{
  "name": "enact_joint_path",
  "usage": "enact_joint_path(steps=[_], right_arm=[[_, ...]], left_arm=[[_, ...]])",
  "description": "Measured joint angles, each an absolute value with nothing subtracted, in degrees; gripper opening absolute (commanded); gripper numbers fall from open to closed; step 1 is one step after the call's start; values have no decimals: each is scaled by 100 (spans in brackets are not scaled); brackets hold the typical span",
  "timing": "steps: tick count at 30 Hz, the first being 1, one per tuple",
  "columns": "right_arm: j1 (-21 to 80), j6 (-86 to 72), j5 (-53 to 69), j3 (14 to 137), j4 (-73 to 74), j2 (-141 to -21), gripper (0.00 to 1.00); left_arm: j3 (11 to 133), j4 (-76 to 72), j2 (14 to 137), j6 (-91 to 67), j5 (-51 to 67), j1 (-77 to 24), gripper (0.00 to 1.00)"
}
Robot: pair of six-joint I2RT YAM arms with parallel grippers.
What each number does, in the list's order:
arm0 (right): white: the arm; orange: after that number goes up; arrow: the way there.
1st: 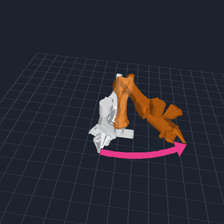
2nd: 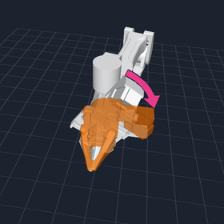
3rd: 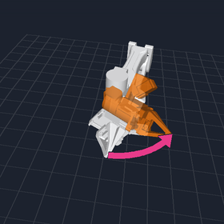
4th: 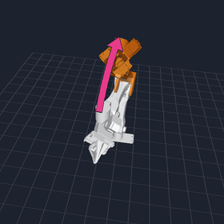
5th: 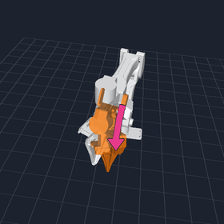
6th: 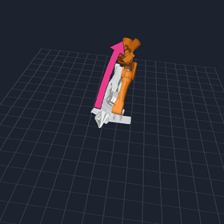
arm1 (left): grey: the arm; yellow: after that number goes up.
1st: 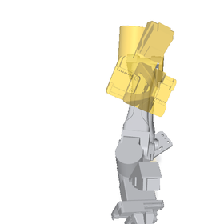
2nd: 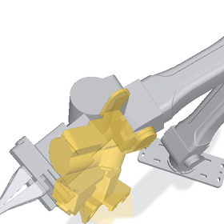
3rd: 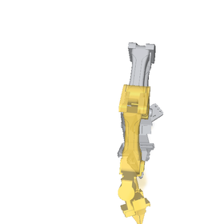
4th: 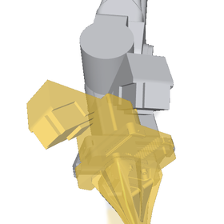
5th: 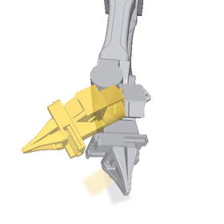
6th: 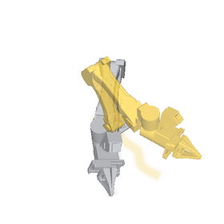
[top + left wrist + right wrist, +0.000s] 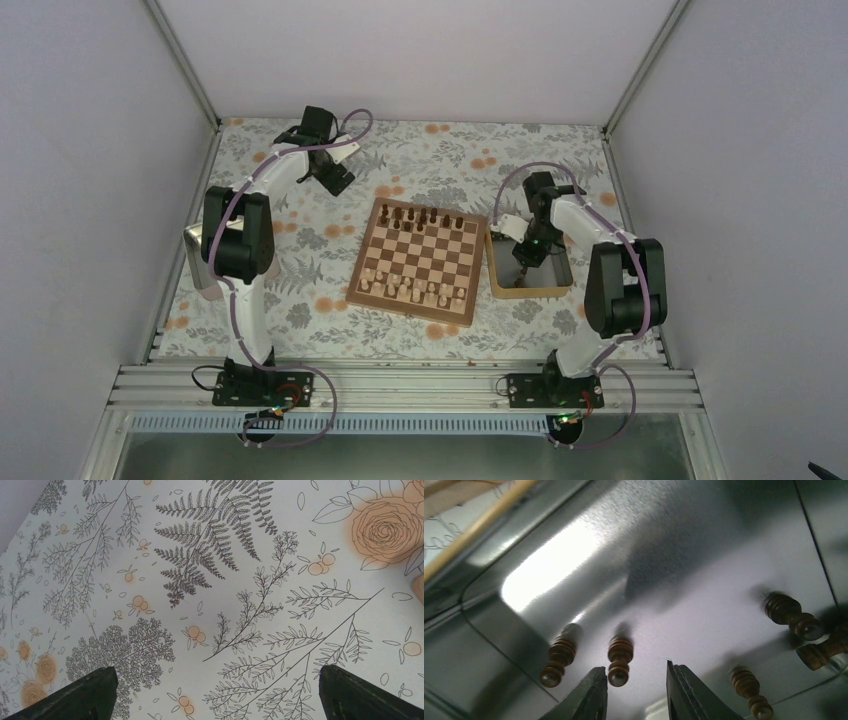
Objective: Set up the chess pieces on the board
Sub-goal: Pick up the chess piece from the storage box.
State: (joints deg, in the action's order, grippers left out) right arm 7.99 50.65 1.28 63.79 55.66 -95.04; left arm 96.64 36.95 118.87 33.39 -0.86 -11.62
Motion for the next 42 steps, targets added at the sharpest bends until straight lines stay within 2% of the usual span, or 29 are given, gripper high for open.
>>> enact_joint_path(steps=[11,22,33,42], right_arm=[[694,5063,32,6294,5518,-9660,34],[661,5041,84,6130,5533,-9673,32],[661,4980,150,6108,5505,-9756,13],[661,4980,143,6689,5896,-9754,11]], left_arm=[[9664,3695,11887,3341,-84,-1162,100],[9664,3695,11887,3341,-86,-1162,100],[9664,3695,11887,3336,-86,-1162,100],[9664,3695,11887,3295,-89,-1162,100]])
